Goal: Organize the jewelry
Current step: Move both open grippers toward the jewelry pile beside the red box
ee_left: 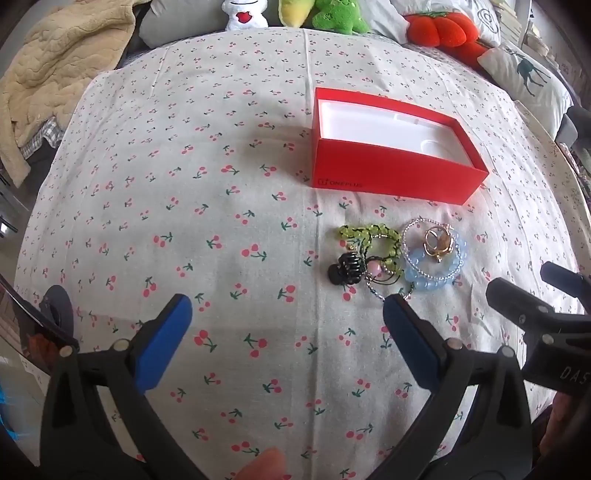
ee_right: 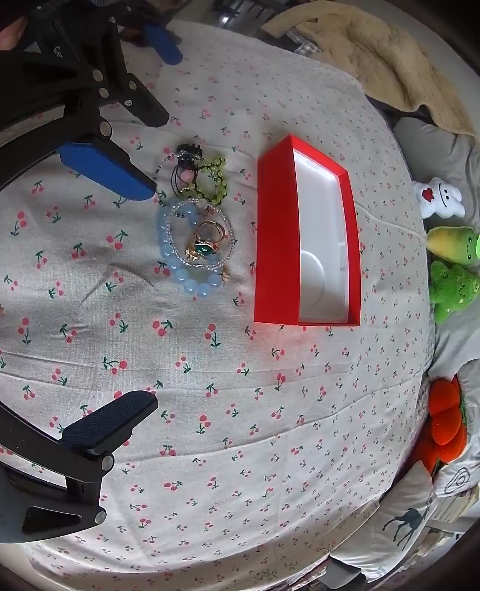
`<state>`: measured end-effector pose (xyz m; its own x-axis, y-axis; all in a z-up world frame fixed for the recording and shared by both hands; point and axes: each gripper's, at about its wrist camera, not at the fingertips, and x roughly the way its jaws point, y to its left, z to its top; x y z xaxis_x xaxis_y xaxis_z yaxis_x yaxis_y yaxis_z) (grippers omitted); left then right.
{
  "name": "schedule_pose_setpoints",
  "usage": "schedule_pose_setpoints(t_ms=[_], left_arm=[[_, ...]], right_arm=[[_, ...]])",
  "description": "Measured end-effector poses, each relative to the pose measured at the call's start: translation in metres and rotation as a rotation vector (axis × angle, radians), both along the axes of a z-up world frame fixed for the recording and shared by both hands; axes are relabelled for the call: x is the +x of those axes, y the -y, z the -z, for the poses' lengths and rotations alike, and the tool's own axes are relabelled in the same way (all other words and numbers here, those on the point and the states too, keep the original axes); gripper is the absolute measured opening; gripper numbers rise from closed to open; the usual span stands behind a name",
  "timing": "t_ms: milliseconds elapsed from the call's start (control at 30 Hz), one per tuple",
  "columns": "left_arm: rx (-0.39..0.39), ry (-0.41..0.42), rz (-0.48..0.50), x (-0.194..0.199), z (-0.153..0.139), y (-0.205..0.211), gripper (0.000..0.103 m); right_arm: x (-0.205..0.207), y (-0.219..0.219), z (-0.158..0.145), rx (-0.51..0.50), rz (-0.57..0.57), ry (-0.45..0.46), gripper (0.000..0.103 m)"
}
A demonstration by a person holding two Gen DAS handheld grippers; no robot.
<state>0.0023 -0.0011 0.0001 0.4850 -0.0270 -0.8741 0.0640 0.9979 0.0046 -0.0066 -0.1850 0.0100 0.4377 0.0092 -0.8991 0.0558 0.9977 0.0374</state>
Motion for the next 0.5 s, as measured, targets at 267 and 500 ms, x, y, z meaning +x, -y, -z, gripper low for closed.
schedule_pose_setpoints(t_ms=[267, 500], left_arm=[[-0.024, -0.007, 0.019, 0.000, 0.000, -0.002, 0.103], [-0.095, -0.026, 0.040, 0.005, 0.005, -0.011, 0.103]], right_arm=[[0.004, 0.004, 0.000, 0.005, -0.004, -0.001, 0.103], [0.009, 0.009, 0.006, 0.038, -0.017, -0.012, 0.103]])
